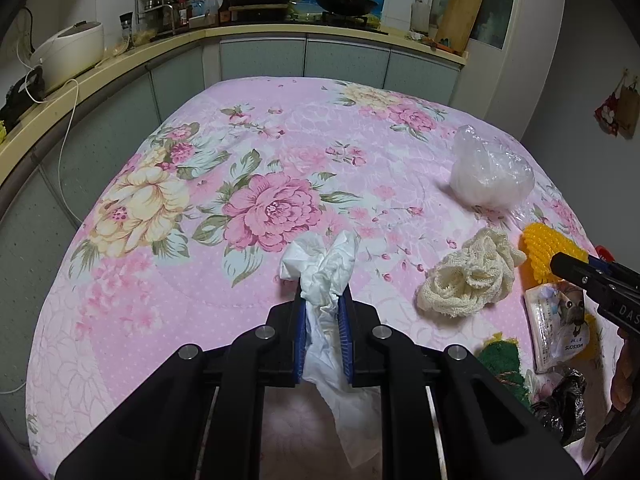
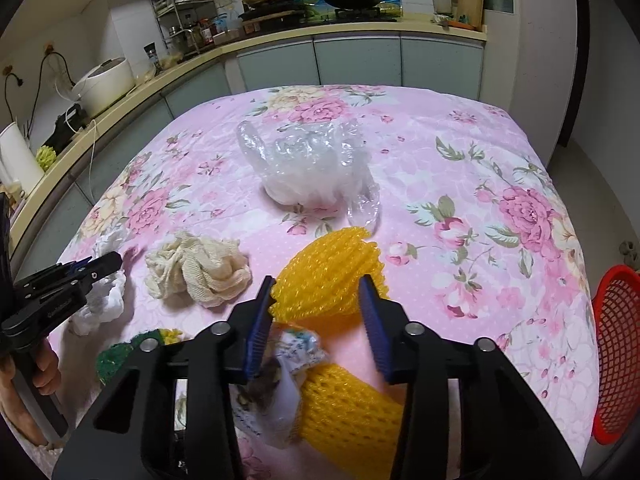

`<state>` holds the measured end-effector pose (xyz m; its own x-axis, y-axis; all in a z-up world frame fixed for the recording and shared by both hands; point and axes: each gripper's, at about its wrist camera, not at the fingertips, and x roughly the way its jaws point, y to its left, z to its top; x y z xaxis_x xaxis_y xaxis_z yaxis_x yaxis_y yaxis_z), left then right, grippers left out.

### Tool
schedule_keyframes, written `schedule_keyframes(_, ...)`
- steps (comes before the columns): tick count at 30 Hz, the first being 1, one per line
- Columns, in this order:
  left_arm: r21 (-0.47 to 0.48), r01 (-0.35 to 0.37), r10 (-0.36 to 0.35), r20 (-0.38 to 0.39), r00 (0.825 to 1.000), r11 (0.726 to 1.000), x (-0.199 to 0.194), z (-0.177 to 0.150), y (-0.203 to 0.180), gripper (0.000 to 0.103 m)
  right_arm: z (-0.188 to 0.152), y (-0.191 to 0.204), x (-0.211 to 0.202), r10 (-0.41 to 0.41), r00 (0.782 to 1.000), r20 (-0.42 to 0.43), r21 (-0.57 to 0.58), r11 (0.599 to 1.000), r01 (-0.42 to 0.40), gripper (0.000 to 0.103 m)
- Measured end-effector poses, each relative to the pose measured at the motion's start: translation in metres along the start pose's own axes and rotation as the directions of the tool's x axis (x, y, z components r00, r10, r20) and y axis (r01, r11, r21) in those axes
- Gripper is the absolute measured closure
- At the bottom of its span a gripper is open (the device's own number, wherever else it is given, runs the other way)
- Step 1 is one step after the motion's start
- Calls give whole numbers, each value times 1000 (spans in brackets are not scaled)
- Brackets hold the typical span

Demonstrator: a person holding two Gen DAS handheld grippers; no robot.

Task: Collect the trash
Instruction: 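Carry the tissue and yellow foam net over the red basket with both tools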

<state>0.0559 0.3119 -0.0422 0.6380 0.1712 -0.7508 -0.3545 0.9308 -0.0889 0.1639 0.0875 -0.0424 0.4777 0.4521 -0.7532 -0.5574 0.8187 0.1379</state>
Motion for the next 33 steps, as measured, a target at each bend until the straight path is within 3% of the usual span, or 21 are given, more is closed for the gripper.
schedule_keyframes(21, 32, -8, 6, 90, 996, 999, -36, 12, -18, 90, 4, -28, -51, -30, 992, 120, 65, 998, 22, 70)
schedule_keyframes(33, 91, 14, -29, 165, 986, 996, -62, 27, -51, 90, 1, -50, -101, -96, 967, 234, 107, 992, 72, 70)
